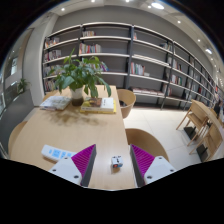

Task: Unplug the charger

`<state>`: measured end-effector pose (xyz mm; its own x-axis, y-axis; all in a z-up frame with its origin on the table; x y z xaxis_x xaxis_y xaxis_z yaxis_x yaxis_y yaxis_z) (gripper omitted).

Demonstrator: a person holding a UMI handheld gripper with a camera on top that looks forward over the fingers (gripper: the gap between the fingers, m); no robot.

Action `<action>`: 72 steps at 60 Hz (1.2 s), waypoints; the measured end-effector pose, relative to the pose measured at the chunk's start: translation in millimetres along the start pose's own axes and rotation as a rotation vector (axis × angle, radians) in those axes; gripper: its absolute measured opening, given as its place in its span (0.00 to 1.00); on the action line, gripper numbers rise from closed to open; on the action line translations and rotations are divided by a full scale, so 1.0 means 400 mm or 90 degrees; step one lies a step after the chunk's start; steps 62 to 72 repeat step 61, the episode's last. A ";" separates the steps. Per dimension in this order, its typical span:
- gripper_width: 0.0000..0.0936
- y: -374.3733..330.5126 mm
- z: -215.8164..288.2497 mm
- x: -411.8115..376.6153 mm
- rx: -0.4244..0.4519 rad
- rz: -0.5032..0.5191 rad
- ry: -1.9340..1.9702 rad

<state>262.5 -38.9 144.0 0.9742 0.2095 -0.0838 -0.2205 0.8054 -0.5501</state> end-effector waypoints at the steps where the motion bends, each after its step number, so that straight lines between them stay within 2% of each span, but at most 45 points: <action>1: 0.70 -0.021 0.018 -0.009 0.013 0.001 -0.001; 8: 0.72 -0.174 0.126 -0.086 0.103 0.019 0.003; 15: 0.72 -0.317 0.139 -0.168 0.143 0.040 0.012; 24: 0.72 -0.437 0.042 -0.256 0.130 0.044 0.014; 44: 0.72 -0.590 -0.192 -0.403 0.046 0.057 -0.014; 72: 0.73 -0.627 -0.244 -0.486 0.029 0.080 -0.028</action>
Point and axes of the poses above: the point between the fingertips, and its own axes, seen from behind it with the camera up: x to the right, z up, y forward, the way the camera looks, the point moved 3 cm from there along -y, backward, against the way the camera looks, and after that the axes turned 15 degrees about z, right-handed, at the moved point
